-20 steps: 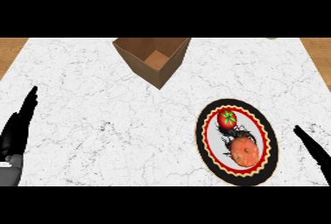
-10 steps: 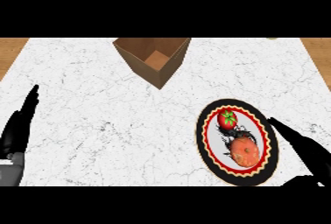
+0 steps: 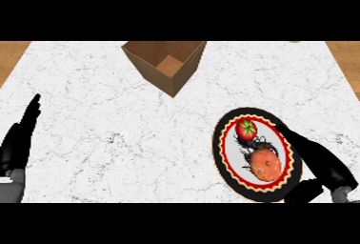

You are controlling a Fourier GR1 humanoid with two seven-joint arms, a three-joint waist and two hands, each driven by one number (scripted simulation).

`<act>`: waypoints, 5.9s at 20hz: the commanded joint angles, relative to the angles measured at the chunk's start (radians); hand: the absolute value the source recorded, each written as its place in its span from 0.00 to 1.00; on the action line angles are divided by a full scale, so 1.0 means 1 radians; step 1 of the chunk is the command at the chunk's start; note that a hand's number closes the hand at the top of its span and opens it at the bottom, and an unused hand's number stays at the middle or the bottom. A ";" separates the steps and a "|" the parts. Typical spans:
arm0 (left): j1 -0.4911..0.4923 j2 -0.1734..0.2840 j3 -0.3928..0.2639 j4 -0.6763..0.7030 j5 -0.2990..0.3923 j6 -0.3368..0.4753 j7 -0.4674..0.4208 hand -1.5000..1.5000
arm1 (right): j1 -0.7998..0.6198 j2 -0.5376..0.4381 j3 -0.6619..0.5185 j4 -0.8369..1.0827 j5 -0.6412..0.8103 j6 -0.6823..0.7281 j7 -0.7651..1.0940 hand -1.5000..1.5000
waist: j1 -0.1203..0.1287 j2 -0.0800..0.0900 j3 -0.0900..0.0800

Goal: Pick the squash from the plate and place it in the cardboard box

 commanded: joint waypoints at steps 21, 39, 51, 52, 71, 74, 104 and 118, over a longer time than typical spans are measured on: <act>-0.048 -0.041 0.102 0.002 -0.088 -0.087 0.047 0.50 | -0.014 0.196 0.000 -0.149 0.139 0.223 0.124 0.00 | -0.003 0.000 0.000; -0.027 -0.088 0.128 0.038 -0.114 -0.101 -0.037 0.50 | -0.221 0.275 -0.038 0.179 0.426 -0.065 -0.025 1.00 | 0.003 0.001 0.000; -0.072 -0.076 0.119 0.030 -0.108 -0.130 -0.011 0.50 | -0.748 0.129 -0.178 0.802 0.467 -0.265 -0.438 1.00 | 0.043 0.013 0.002; -0.019 -0.113 0.090 -0.006 -0.135 -0.101 -0.023 0.50 | -0.771 0.146 -0.170 0.807 0.477 -0.272 -0.434 1.00 | 0.037 0.008 0.001; -0.039 -0.109 0.119 0.012 -0.153 -0.087 -0.011 0.50 | -1.099 0.345 -0.278 0.745 0.274 -0.160 -0.450 1.00 | 0.007 -0.001 -0.001; -0.050 -0.100 0.133 0.027 -0.131 -0.112 -0.034 0.50 | -1.191 0.373 -0.328 0.892 0.264 -0.215 -0.437 1.00 | 0.020 0.005 0.000; -0.162 -0.141 0.074 0.060 -0.161 -0.120 -0.026 0.50 | -1.458 0.534 -0.498 1.469 0.214 -0.465 -0.300 0.00 | 0.125 0.057 -0.002; -0.126 -0.128 0.082 0.032 -0.157 -0.131 -0.022 0.50 | -1.410 0.474 -0.696 1.364 0.022 -0.595 -0.555 0.00 | 0.108 0.044 0.001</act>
